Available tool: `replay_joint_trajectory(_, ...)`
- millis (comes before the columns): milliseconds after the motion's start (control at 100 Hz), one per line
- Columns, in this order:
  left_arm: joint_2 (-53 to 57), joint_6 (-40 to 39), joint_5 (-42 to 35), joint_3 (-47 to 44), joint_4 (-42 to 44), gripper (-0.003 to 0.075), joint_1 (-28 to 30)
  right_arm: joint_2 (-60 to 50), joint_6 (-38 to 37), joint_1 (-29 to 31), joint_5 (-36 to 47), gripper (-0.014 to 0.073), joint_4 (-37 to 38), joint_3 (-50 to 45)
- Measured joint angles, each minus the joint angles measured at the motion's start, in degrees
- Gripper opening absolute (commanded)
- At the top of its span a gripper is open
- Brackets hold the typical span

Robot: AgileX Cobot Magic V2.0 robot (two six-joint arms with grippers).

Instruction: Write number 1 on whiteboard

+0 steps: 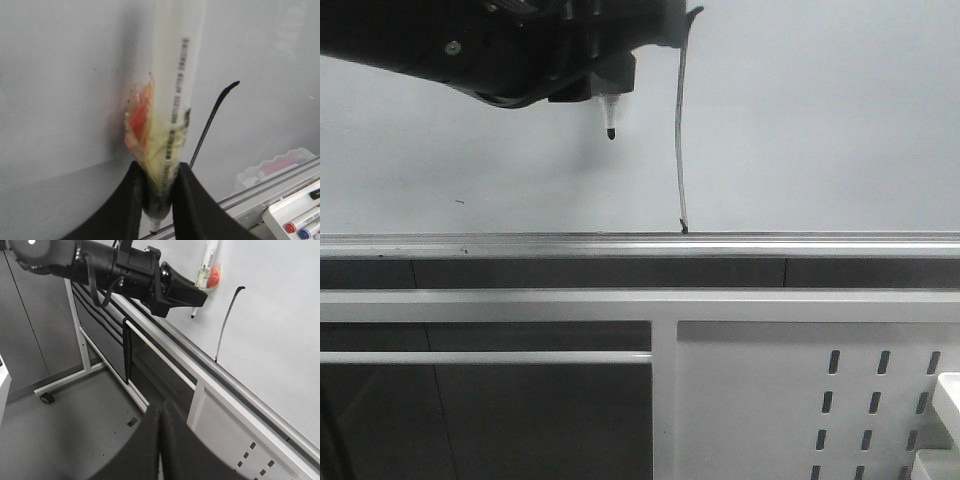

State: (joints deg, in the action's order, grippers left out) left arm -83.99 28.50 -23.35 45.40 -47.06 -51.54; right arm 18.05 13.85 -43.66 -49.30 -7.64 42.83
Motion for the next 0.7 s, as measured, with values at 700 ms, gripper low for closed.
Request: replay_joint_trajectory(700, -0.12, 0.00, 5.85, 1.70, 0.21, 0.0014, 2.83, 0.00, 0.00, 0.00, -0.04, -0.0048, 0.00, 0.00)
